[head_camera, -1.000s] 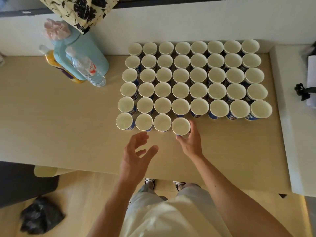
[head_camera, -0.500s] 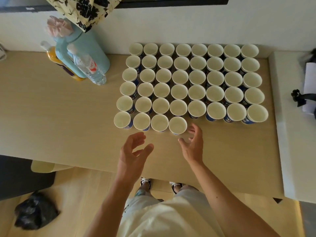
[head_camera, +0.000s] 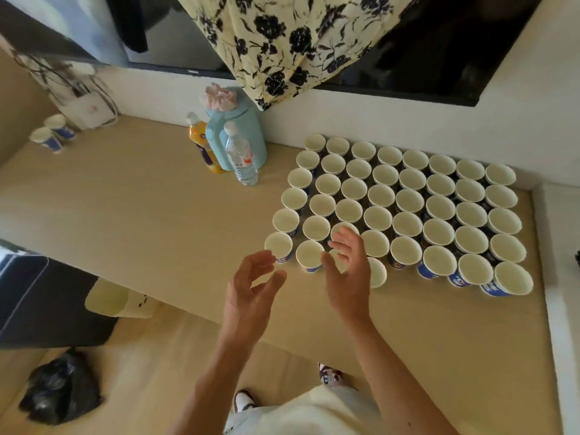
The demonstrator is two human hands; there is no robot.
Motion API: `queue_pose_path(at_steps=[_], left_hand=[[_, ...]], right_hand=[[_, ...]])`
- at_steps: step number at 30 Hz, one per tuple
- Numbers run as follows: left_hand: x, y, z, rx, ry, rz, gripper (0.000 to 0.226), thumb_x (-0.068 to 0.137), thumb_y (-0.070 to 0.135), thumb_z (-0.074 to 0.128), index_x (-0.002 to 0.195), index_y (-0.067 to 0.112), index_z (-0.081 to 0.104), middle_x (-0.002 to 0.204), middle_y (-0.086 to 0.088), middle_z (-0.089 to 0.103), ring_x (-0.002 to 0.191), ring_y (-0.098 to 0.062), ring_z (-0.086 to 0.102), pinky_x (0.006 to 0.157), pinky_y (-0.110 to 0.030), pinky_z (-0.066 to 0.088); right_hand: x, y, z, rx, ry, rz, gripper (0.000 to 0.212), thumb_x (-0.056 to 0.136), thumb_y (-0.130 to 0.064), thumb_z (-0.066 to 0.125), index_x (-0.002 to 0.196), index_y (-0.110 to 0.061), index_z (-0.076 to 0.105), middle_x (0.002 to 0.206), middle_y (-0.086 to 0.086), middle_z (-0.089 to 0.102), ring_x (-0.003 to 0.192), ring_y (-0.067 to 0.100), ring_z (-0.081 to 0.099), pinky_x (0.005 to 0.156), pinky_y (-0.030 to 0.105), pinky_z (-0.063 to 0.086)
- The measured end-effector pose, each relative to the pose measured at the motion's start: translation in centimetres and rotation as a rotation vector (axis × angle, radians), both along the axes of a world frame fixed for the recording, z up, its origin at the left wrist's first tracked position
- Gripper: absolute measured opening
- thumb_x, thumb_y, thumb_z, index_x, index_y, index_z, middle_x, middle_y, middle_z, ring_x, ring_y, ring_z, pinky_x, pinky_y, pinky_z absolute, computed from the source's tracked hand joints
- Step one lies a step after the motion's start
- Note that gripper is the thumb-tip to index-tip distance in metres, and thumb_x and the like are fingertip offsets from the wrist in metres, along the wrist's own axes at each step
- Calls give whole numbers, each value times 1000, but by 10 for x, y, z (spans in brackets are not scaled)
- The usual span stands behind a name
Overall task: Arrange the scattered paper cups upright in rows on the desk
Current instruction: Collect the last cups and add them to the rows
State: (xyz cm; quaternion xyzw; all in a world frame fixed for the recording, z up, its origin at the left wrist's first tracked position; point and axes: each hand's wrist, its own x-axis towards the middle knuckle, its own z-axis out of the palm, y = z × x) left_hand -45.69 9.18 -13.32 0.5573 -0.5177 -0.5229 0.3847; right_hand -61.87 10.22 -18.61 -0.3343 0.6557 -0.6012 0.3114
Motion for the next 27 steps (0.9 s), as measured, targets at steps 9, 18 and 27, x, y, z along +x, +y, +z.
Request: queue_pose_path(at_steps=[9,18,27], left_hand=[[159,-4,19,-57,118,202,23,93,11,71,113,21,68,112,6,73,102,-3,67,78,-13,51],[287,-27,37,-87,149,271,25,85,33,70,110,26,68,109,13,73,102,-3,68,81,-16,52],[355,-114,23,-81,113,301,22,88,28,74,109,24,69,107,14,74,100,-5,69,77,-15,51]], right_hand=[[169,-26,39,-48,52,233,45,91,-2,69,132,-19,57,126,-10,66,118,10,63,100,30,48],[311,-57,56,35,38,390,45,90,-1,69,128,-23,58,122,-9,68,112,7,66,100,34,50],[374,-160,52,73,43,414,37,93,-11,71,127,-21,59,120,-9,67,107,2,66,101,42,54]])
